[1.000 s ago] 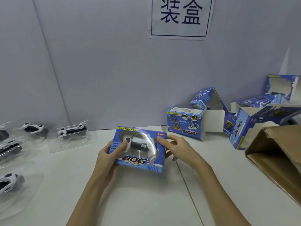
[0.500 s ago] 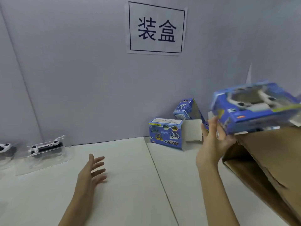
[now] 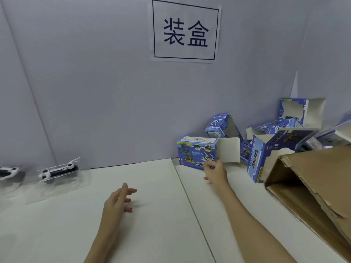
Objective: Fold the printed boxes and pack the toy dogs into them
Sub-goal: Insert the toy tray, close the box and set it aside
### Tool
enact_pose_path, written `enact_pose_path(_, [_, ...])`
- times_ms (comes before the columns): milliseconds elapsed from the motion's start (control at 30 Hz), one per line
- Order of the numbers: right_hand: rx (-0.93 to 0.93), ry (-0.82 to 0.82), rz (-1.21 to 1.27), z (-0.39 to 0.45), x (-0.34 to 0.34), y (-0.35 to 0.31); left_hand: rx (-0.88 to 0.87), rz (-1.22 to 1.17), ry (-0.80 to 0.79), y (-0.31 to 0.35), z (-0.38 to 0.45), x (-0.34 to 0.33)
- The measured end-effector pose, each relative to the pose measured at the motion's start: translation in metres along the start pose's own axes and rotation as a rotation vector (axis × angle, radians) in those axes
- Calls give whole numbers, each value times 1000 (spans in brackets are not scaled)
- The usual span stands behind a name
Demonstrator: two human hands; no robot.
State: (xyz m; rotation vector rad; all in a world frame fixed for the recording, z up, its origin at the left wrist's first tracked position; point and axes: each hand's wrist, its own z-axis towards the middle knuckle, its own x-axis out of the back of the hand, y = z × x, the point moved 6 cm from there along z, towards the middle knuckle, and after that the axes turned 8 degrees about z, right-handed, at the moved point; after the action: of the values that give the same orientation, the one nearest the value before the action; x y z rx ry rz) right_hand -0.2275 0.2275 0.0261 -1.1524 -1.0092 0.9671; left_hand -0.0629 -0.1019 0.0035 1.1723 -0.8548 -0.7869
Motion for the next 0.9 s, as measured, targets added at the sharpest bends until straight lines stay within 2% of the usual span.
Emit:
enact_pose_path(67, [1,-38,31,7,-4,4,4,1,5,0,-1,1])
enact_pose_path(133, [95,19,9,3,-2,-1,7,4,9,1,-1,1])
enact_pose_path(267, [437,229,-82,-35,8,-34,-34,21,32,8,-2,0])
enact_pose_path(400, [822,258,-154,-87,5,-79,-166,69,51,29,-13,-1])
enact_pose_path(533, [1092,225,-151,-129,-13,-106,-365,66,-98,63,-29,-12])
enact_pose_path(633, [1195,127,-132,-153,-32,-111,-499,74,-166,74,-40,-28])
enact_pose_path(733, [1241,44,-84,-166,-42,-111,-518,109,-58,72,-38,-25])
enact_pose_path(800, [1222,-11,-23,-167,-42,-113,-445,87,-3,70,-33,-17])
enact_pose_path(900, [1097,34,40,-159,-35,-115,-311,-19,-34,66,-26,-13])
